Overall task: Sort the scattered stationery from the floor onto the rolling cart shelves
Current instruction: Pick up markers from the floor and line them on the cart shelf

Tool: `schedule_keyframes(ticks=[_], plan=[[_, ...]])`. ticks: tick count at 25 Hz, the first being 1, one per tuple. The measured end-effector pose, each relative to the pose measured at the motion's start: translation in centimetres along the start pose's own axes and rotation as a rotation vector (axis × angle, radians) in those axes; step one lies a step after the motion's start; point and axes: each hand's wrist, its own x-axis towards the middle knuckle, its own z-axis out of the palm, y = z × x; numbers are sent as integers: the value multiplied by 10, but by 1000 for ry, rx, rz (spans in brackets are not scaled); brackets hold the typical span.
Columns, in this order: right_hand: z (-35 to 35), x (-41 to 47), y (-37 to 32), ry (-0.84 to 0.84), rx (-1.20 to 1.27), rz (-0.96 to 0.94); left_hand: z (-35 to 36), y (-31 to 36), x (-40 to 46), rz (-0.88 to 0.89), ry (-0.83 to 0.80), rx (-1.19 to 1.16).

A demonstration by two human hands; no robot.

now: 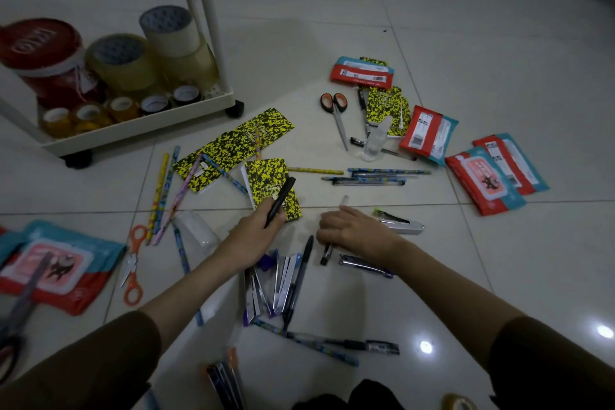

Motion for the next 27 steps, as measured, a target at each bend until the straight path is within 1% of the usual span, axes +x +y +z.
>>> schedule_keyframes(ticks=[1,2,3,4,5,6,8,9,10,13,16,18,20,23,25,27], plan=[[-3,-3,-2,35,23,-4,1,-1,0,3,6,-39],[-5,-5,-6,110,80,16,1,-2,1,-3,14,-79],[-9,-6,-11,193,160,64,0,-4,2,-12,24,-113],[-13,-4,-16,239,258,119,-1,-6,3,-20,35,-141],[-16,-1,-21,206,339,166,-3,-8,4,-30,46,-162],[-18,4,-26,100,378,189,-4,-10,5,-37,58,-171],[-12,12,-29,-217,334,168,-7,-12,5,-42,73,-170],[-9,15,-30,-283,321,163,-8,-12,6,-44,75,-178],[-6,16,-32,-285,333,183,-9,-12,6,-46,75,-191],[4,21,-37,-159,336,257,-13,-14,2,-60,68,-197],[8,27,-40,-65,298,323,-17,-13,-4,-60,89,-116],[5,29,-39,15,375,370,-20,-10,-6,-66,112,-124],[-6,33,-38,176,606,404,-23,-4,-6,-101,128,-243],[-43,55,-43,484,1013,417,-32,15,-6,-120,166,-466],[-72,77,-49,628,1254,413,-42,34,-7,-70,235,-529],[-100,99,-58,725,1439,436,-52,52,-9,15,328,-579]])
